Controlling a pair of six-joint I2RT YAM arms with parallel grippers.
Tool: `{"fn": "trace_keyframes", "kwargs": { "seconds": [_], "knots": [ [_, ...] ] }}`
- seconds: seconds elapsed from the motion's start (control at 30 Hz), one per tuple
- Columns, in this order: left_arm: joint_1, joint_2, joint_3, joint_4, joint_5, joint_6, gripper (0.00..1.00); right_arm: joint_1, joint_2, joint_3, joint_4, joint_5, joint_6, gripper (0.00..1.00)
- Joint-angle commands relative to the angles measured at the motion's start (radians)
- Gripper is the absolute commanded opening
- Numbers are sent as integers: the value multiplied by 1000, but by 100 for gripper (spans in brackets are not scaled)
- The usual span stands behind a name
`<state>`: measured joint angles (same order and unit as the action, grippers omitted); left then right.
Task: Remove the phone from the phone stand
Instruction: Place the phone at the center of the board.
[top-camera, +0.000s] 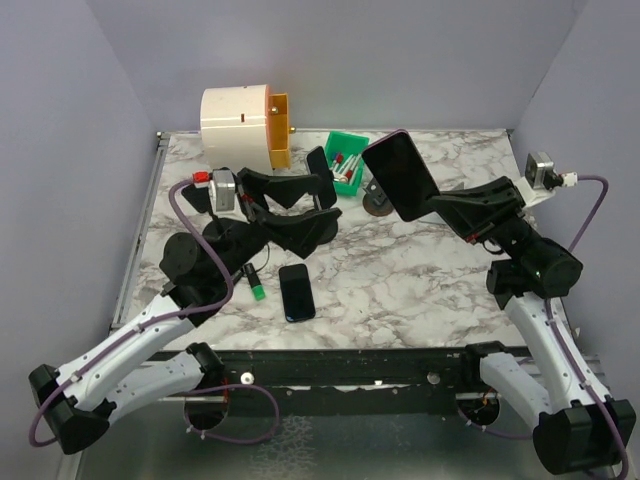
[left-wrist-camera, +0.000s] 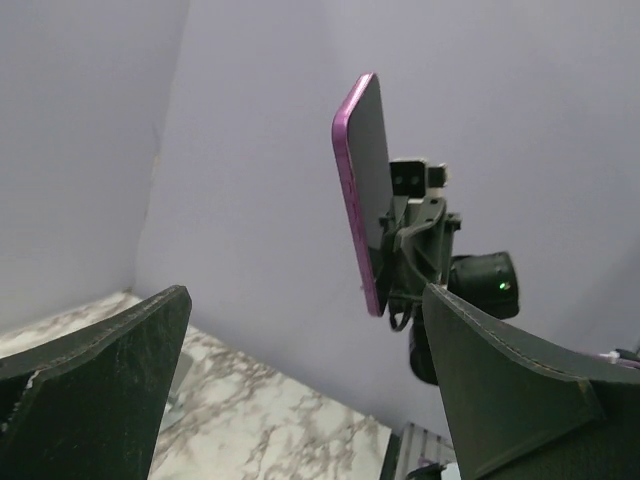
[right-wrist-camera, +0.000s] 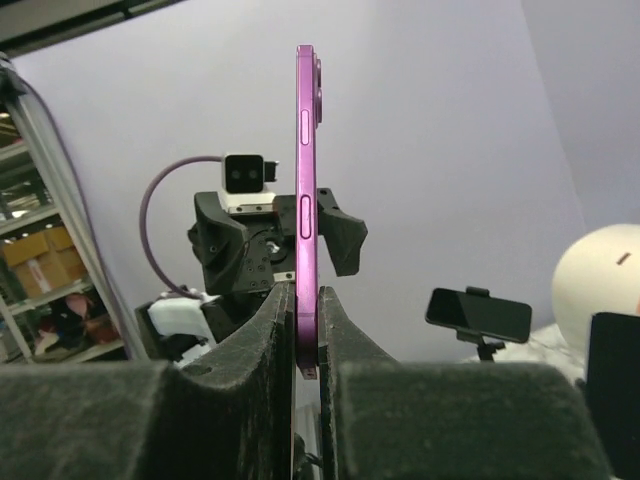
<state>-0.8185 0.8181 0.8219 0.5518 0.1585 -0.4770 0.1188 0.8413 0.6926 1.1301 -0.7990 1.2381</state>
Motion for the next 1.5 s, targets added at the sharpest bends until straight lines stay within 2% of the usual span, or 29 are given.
{"fn": "trace_keyframes", "kwargs": {
  "seconds": [0.0, 0.23, 0.5, 0.67, 0.87, 1.0, 1.3, 1.47],
  "knots": [
    [-3, 96, 136, 146, 127, -87, 99, 8, 39, 26, 270, 76, 175, 0],
    [-3, 265, 311, 168, 221, -142, 99, 29, 74, 61, 312, 99, 208, 1],
    [-4, 393, 400, 172, 277, -185, 95, 55, 91, 64, 312, 112, 208, 1],
    [-4, 429, 421, 177, 292, -232, 87, 67, 93, 64, 269, 112, 172, 1],
    [-8, 435, 407, 180, 289, -252, 72, 73, 83, 56, 190, 131, 125, 0],
    [-15, 445, 410, 186, 282, -259, 68, 79, 80, 50, 154, 137, 104, 1],
    [-31, 476, 434, 189, 281, -265, 53, 81, 68, 30, 127, 137, 85, 0],
    [-36, 480, 437, 191, 282, -263, 41, 82, 60, 22, 107, 133, 69, 0]
  ]
}}
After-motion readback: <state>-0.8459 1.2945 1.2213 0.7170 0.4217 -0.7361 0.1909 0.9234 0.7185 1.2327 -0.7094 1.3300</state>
